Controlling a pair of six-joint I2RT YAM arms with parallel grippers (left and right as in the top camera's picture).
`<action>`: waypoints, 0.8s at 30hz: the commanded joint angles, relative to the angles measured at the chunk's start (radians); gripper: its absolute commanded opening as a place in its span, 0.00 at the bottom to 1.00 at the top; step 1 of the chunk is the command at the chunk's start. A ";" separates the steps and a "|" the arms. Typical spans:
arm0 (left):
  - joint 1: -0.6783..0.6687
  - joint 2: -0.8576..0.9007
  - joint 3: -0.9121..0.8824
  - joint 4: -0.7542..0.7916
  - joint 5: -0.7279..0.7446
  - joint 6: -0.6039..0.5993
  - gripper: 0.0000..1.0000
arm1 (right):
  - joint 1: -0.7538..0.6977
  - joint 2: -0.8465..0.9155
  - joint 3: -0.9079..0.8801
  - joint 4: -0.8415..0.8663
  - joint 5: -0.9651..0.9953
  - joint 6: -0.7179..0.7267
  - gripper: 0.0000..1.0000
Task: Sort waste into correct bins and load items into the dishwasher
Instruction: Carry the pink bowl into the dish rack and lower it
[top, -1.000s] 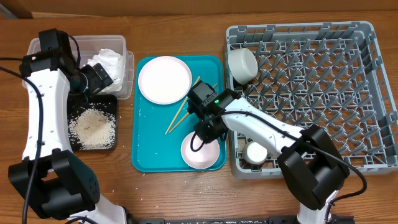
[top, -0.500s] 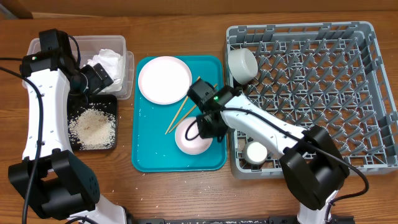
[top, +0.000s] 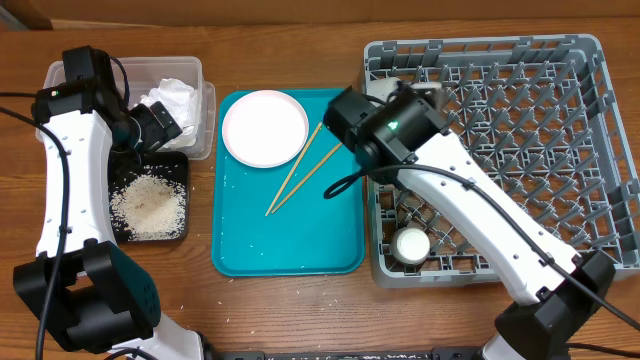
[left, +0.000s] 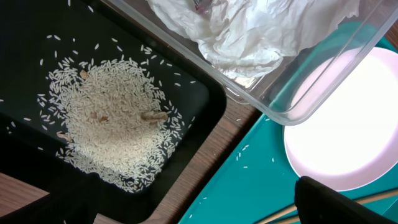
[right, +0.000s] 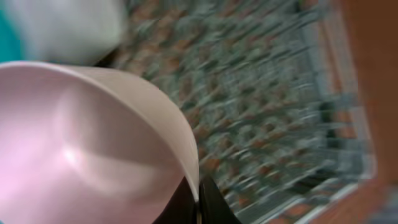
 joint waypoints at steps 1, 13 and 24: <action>-0.003 -0.018 -0.003 0.000 0.007 0.015 1.00 | 0.003 -0.032 0.016 0.002 0.328 0.072 0.04; -0.003 -0.018 -0.003 0.000 0.006 0.015 1.00 | -0.056 0.152 -0.011 0.002 0.404 -0.087 0.04; -0.003 -0.018 -0.003 0.000 0.007 0.015 1.00 | -0.094 0.307 -0.032 0.003 0.342 -0.161 0.04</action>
